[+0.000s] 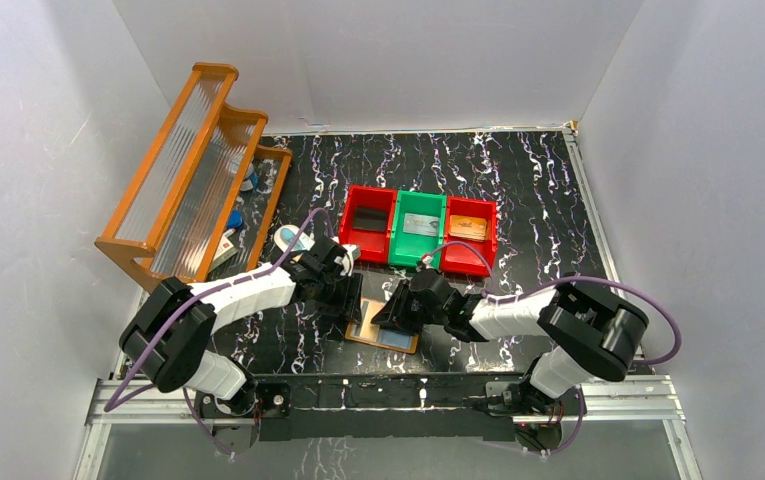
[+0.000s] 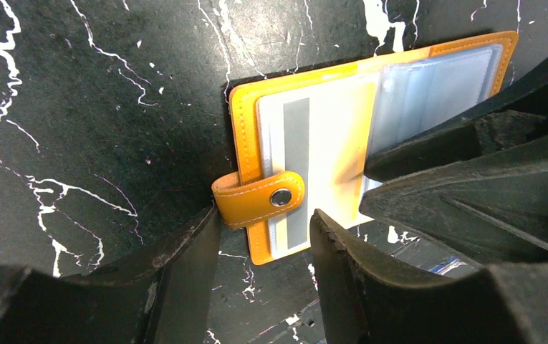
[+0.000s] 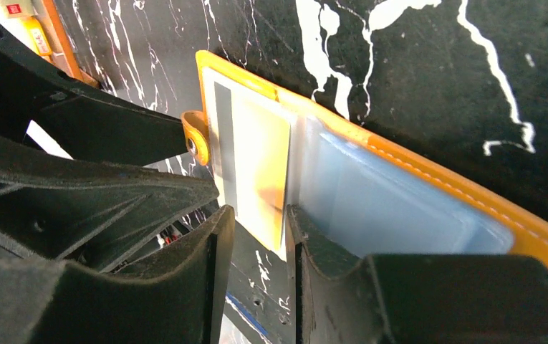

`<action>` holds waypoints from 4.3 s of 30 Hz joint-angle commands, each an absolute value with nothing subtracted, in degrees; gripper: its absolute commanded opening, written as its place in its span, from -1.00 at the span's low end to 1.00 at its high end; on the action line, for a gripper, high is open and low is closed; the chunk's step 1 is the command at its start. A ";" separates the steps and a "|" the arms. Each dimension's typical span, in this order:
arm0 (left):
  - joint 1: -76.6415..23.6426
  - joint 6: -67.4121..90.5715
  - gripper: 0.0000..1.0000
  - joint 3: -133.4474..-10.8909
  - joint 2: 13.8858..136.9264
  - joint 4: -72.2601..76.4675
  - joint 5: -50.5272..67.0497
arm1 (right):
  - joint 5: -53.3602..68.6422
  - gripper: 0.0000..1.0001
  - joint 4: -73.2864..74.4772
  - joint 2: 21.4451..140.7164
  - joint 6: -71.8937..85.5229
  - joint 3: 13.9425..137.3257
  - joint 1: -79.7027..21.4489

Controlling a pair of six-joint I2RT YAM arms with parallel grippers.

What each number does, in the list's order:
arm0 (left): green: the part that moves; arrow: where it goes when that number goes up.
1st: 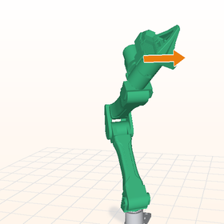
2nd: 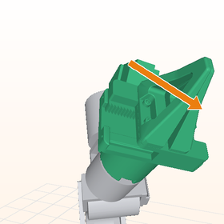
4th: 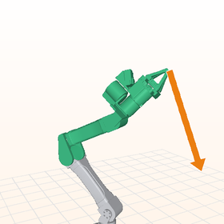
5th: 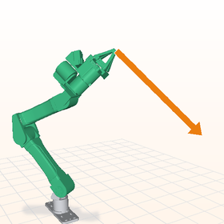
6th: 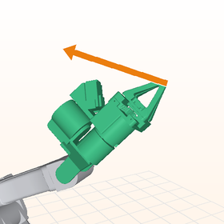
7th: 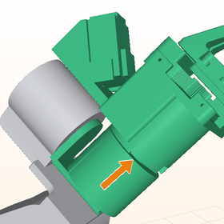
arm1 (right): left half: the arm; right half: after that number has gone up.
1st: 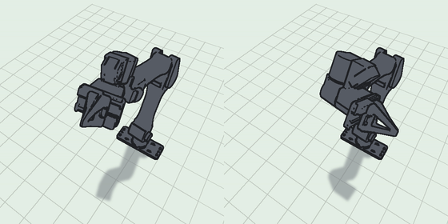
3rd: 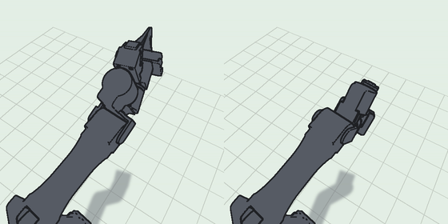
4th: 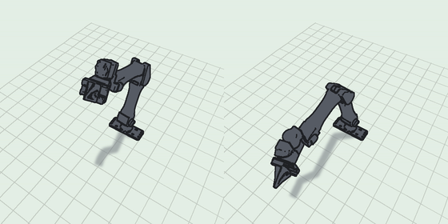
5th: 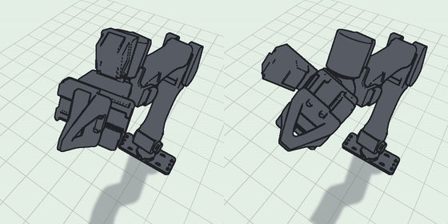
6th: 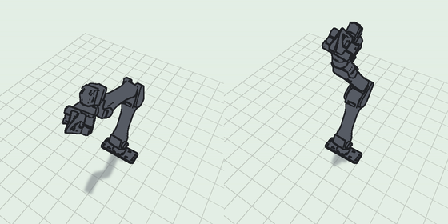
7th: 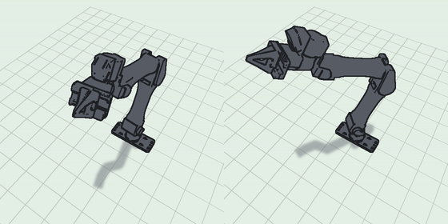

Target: Take the credit cards out of the card holder

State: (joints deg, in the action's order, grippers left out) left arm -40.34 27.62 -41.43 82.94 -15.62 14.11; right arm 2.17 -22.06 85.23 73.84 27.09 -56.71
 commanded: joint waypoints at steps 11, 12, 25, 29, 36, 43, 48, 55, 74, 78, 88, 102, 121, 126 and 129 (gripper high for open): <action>-42.01 26.97 -0.60 -40.59 84.82 -15.39 16.88 | 2.52 -0.50 -32.91 90.03 75.57 24.68 -56.86; -42.02 27.24 -0.64 -40.38 84.68 -15.36 16.68 | 2.47 -0.53 -34.95 89.81 75.98 23.74 -56.82; -44.29 32.14 -0.92 -37.06 84.59 -12.19 15.12 | 3.49 -0.64 -50.14 93.20 79.63 20.49 -57.12; -44.25 34.08 -0.99 -35.27 83.07 -10.63 15.14 | 2.80 -0.77 -55.78 93.40 80.03 16.50 -57.11; -44.30 34.94 -1.00 -34.26 81.64 -11.67 11.65 | 1.94 -0.89 -55.27 90.87 79.56 14.32 -57.12; -44.30 35.14 -1.00 -34.88 81.63 -14.93 6.85 | 2.71 -0.78 -45.14 84.47 78.18 12.59 -56.38; -44.30 35.44 -1.00 -34.81 81.61 -15.21 6.34 | 2.47 -0.73 -43.59 80.94 79.29 9.09 -55.64; -44.30 35.69 -1.00 -34.89 80.62 -15.62 5.81 | 3.80 -0.67 -43.62 80.07 80.44 6.45 -54.39; -44.30 37.05 0.09 -37.90 66.98 -23.41 0.03 | 2.45 -0.75 -28.33 73.73 78.55 8.25 -52.29; -44.30 36.80 0.19 -39.97 63.43 -23.88 0.20 | 2.65 -0.75 -28.95 74.87 78.29 8.48 -52.28; -46.98 31.01 0.15 -45.06 72.67 -11.80 23.47 | 3.61 -0.75 -29.14 78.21 77.87 10.02 -52.21; -50.32 33.29 -0.04 -42.51 85.08 -6.66 20.14 | 4.63 -0.72 -31.97 80.24 78.04 9.67 -52.04; -51.13 36.20 -0.31 -39.38 89.38 -7.79 12.59 | 5.59 -0.67 -33.69 80.57 78.40 8.83 -51.55; -51.10 36.75 -0.36 -38.65 90.59 -8.96 10.17 | 5.68 -0.68 -33.57 78.41 78.40 7.71 -50.90; -51.10 36.79 -0.42 -39.01 91.65 -9.12 9.59 | 6.05 -0.69 -33.57 77.37 78.52 7.12 -50.37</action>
